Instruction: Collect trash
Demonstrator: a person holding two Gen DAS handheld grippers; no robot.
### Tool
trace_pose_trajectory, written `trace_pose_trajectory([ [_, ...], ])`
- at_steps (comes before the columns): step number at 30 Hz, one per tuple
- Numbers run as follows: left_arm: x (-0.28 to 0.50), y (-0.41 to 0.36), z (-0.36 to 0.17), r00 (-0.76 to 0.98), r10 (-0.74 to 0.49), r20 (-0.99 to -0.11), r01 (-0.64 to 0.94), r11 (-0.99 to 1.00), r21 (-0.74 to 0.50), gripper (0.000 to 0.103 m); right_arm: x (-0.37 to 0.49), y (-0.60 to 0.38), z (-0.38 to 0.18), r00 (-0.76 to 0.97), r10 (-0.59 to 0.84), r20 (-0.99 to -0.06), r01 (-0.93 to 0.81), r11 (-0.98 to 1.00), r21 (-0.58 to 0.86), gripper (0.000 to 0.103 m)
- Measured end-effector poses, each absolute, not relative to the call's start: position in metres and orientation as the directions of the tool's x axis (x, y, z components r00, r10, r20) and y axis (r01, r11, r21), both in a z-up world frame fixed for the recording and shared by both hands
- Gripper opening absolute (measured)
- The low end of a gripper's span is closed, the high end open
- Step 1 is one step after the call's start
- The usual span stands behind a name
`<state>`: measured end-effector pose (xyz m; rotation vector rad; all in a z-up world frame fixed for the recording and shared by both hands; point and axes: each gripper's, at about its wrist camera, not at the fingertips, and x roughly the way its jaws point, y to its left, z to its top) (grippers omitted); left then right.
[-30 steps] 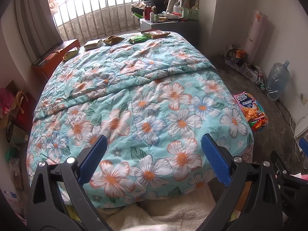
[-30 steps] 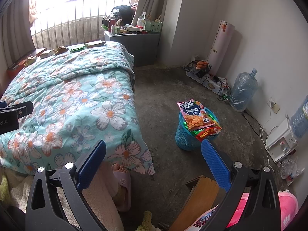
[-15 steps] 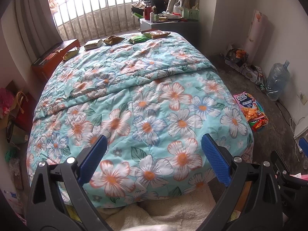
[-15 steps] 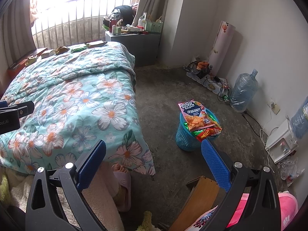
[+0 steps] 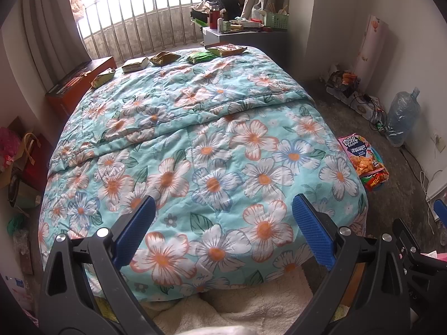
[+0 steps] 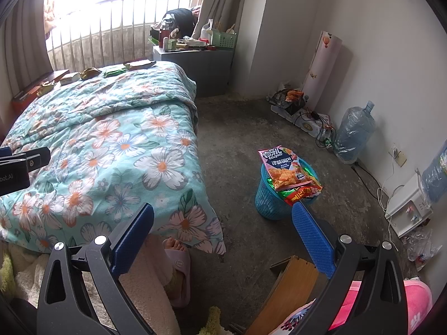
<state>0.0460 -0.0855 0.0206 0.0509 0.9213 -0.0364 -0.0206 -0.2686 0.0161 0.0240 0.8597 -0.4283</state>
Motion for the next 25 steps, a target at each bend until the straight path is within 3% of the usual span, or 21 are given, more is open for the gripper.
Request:
trace_pose_trajectory([
  [25, 0.0461, -0.0834, 0.0211, 0.601, -0.019, -0.799, 0.062, 0.998, 0.023, 0.094, -0.0196, -0.2676, 0.0163, 0.575, -0.355, -0.737, 0.374, 0.915, -0.149, 0.096],
])
